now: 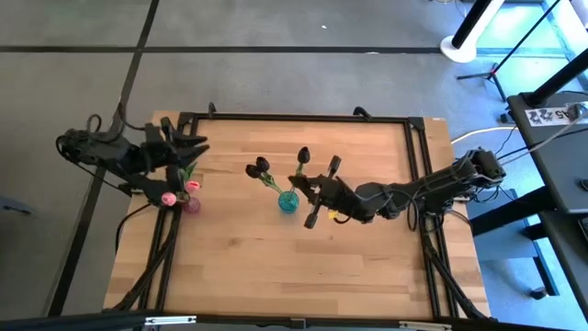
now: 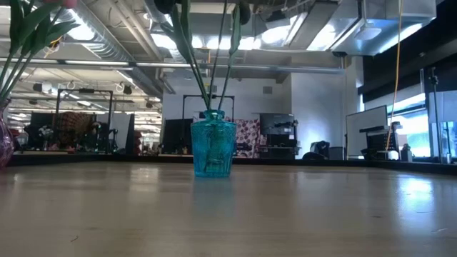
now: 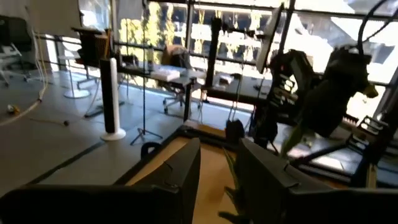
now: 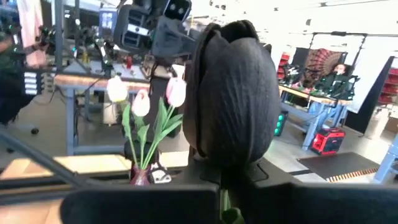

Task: Sort flowers into vase by color
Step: Put the black tulip into the blue vase, then adjust the pink vase

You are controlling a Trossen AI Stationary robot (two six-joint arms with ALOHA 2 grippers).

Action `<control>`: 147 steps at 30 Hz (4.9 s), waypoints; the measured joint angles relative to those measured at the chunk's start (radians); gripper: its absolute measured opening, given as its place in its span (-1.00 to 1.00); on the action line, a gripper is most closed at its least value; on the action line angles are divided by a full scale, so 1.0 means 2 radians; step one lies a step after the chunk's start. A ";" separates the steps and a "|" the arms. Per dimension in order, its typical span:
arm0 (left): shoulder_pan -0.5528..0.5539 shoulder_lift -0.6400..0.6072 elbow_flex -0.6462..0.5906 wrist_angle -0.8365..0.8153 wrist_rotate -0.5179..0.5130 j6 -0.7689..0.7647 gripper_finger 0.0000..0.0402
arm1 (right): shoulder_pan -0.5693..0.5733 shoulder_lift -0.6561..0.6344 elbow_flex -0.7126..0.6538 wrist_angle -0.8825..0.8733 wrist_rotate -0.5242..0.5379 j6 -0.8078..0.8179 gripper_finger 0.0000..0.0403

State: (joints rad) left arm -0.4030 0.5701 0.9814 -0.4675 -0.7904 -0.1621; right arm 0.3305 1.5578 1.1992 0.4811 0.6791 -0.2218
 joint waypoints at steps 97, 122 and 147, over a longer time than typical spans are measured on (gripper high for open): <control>0.001 -0.074 -0.094 -0.043 -0.190 0.007 -0.48 | -0.021 0.010 0.000 -0.143 0.015 0.121 -0.03; 0.044 -0.101 -0.087 0.086 -0.244 0.118 -0.48 | -0.024 -0.017 0.000 -0.194 0.000 0.147 0.98; 0.068 -0.183 -0.090 -0.206 -0.271 -0.206 -0.48 | -0.016 -0.057 0.000 -0.245 -0.028 0.144 0.84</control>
State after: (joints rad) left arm -0.2664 0.2035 0.8017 -0.8792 -1.3325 -0.5739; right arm 0.2989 1.4441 1.1999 -0.0093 0.6233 0.0671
